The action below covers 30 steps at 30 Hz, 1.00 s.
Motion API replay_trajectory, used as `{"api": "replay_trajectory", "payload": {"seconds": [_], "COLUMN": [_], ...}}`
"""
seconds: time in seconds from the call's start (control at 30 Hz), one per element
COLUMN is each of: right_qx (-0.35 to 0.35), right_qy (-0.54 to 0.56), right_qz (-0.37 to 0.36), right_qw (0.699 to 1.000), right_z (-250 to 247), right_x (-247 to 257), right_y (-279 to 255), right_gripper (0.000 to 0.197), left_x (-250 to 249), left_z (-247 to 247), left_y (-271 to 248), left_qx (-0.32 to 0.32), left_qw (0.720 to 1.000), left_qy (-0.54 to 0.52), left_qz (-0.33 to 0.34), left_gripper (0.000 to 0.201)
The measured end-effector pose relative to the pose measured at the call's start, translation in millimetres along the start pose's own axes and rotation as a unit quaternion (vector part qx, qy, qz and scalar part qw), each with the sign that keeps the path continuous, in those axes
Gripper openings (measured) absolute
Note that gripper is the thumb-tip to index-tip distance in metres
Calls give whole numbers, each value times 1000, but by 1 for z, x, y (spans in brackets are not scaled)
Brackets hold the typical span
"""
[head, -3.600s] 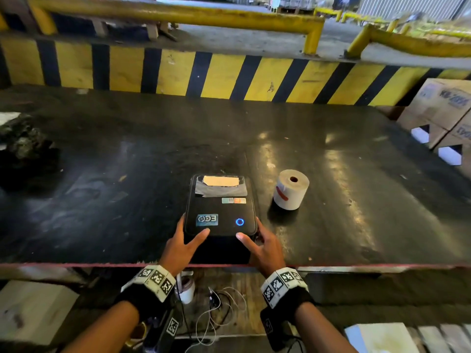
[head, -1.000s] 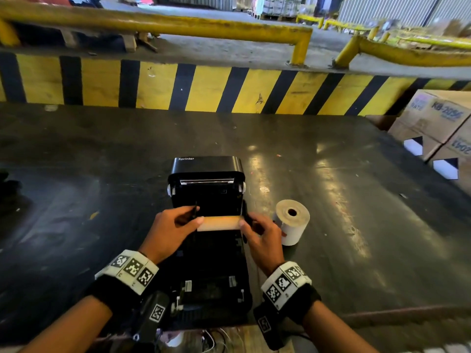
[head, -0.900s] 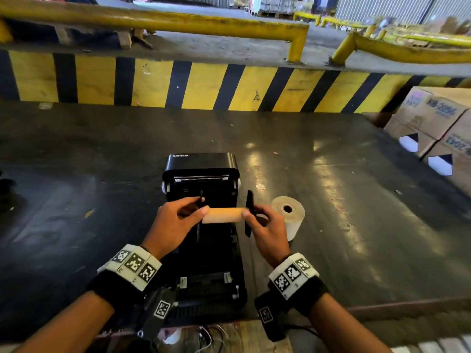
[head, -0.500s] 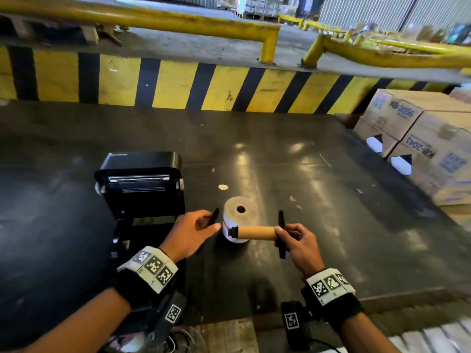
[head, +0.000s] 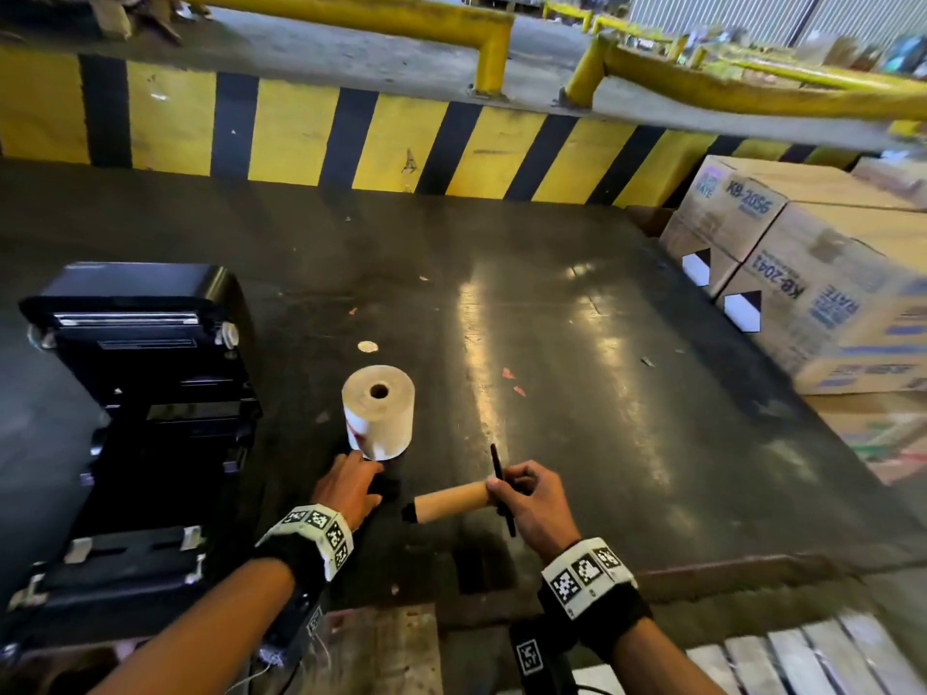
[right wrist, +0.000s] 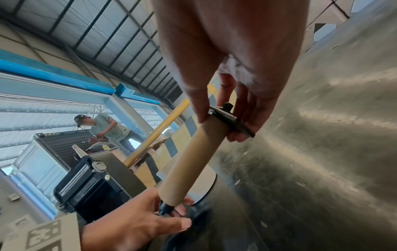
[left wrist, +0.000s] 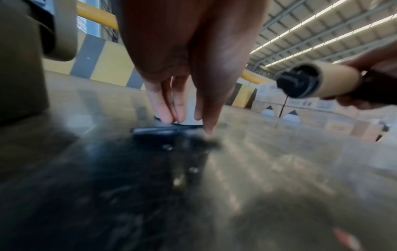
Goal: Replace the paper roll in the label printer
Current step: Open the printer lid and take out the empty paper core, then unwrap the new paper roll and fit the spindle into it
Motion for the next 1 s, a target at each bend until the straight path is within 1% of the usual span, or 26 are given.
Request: {"api": "replay_trajectory", "payload": {"seconds": [0.03, 0.1, 0.13, 0.17, 0.2, 0.23, 0.27, 0.3, 0.33, 0.4, 0.47, 0.53, 0.63, 0.67, 0.73, 0.8, 0.9, 0.93, 0.97, 1.0], "right_qx": [4, 14, 17, 24, 28, 33, 43, 48, 54, 68, 87, 76, 11, -10, -22, 9, 61, 67, 64, 56], "right_qy": [-1, -3, -6, -11, -13, -14, -13, -18, -27, -42, -37, -46, -77, -92, -128, -157, -191, -201, -213, -225], "right_qz": [-1, 4, 7, 11, 14, 14, 11, 2, -11, -20, -13, -5, 20, 36, 76, 94, 75, 68, 63, 63], "right_qw": [1000, 1000, 1000, 1000, 999, 999, 999, 999, 998, 997, 995, 996, 997, 995, 989, 983, 977, 975, 973, 971], "right_z": [2, 7, 10, 15, 19, 24, 32, 38, 45, 55, 59, 51, 26, 18, 12, 23, 53, 61, 68, 72], "right_x": [0, -3, -4, -6, -7, -7, -7, -5, -3, 1, 0, -5, -19, -24, -35, -41, -36, -34, -32, -32], "right_y": [1, 4, 6, 8, 10, 13, 16, 17, 19, 20, 24, 33, 45, 47, 45, 42, 33, 31, 29, 28], "right_gripper": [14, 14, 14, 13, 14, 15, 15, 14, 13, 14, 14, 16, 14, 14, 19, 23, 15, 11, 12, 17], "left_x": [3, 6, 4, 2, -5, -14, -20, -26, -26, -23, -11, 3, 30, 37, 41, 37, 26, 23, 23, 23], "left_z": [1, -3, -8, -13, -16, -17, -17, -17, -16, -16, -19, -25, -37, -41, -45, -43, -32, -27, -22, -17], "left_y": [-2, -8, -12, -19, -25, -31, -39, -45, -51, -59, -64, -67, -67, -67, -66, -61, -53, -49, -47, -45], "left_qx": [1, -28, -50, -61, -42, 0, 41, 75, 94, 97, 84, 73, 34, 17, -7, -9, 17, 28, 38, 48], "left_qw": [1000, 999, 994, 982, 967, 951, 942, 939, 940, 949, 960, 973, 995, 996, 996, 997, 998, 998, 998, 998], "left_qy": [-6, -44, -101, -178, -249, -303, -323, -322, -311, -279, -254, -213, -88, -53, -14, -16, -27, -28, -27, -24], "left_qz": [-1, 6, 15, 25, 40, 58, 75, 93, 104, 109, 87, 54, -36, -63, -84, -75, -47, -41, -38, -35], "left_gripper": [47, 42, 36, 30, 26, 24, 24, 26, 28, 32, 33, 33, 31, 30, 29, 29, 32, 32, 32, 31]}}
Point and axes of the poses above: each hand's wrist, its own y-axis towards the middle knuckle, its own z-axis out of the palm, x = y × z, the point moved 7 cm from there along y, towards the middle knuckle, and after that the axes turned 10 degrees about x, right-handed, at the moved point
